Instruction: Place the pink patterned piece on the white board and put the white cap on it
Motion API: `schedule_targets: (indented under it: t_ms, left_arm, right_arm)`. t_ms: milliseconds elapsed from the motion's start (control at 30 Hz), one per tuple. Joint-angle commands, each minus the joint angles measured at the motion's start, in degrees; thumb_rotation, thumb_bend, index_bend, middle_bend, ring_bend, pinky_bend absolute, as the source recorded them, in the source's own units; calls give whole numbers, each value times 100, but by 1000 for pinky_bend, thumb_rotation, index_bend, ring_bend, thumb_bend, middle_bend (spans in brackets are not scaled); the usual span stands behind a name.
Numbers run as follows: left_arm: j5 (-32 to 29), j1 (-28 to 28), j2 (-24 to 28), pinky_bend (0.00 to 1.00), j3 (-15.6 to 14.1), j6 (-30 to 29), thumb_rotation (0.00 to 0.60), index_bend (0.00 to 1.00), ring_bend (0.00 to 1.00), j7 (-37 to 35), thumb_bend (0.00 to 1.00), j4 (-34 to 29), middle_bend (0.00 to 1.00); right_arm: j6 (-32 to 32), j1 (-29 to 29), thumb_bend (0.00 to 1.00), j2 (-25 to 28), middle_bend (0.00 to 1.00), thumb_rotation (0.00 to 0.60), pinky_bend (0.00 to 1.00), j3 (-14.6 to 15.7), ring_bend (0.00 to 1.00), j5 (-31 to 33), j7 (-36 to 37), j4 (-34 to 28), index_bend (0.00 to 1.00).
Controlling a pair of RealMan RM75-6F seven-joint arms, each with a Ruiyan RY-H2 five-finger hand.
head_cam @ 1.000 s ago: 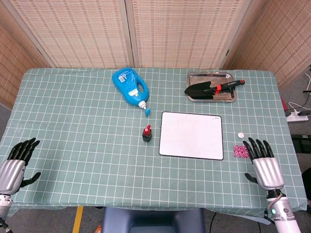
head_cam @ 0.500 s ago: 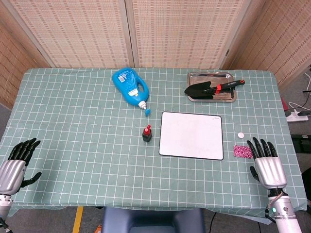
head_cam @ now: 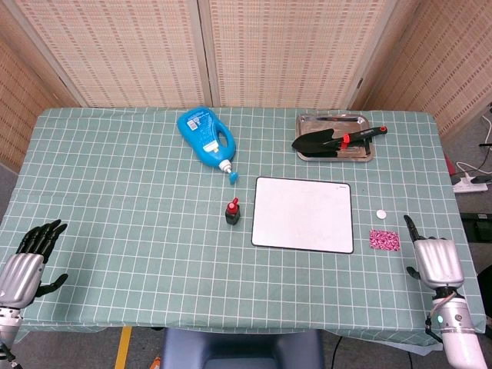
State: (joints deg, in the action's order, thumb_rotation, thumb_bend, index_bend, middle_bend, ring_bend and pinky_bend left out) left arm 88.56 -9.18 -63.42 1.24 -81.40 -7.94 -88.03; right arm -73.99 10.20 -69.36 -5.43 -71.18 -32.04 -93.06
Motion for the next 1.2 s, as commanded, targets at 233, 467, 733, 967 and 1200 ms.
schedule_targets:
  t_ms: [233,467,733,967,1200]
  left_arm:
    - [-39,-62,-63,0,-9,122,600,0,0,54,181,47,0]
    - [-112,-105,-95,0,-1,227,600,0,0,43,182,92,0]
    - [-144,-133,-120,0,4,278,600,0,0,28,181,129,0]
    - [-186,-170,-153,0,15,346,600,0,0,-30,181,194,0]
    - [-183,-183,-183,0,14,345,600,0,0,-44,181,242,0]
  right_arm:
    - [945,532,24,30,646,600,652,-239,644,1260,-499,207,100]
    - [1350,867,62,-281,668,600,653,-245,662,1645,-550,702,227]
    - [1464,1051,131,-429,683,600,653,-237,665,1806,-597,924,285]
    - [1617,1204,209,-875,753,600,664,-266,715,1994,-329,1646,446]
    - [1689,1276,213,-1070,755,600,666,-224,716,1867,-66,2102,433]
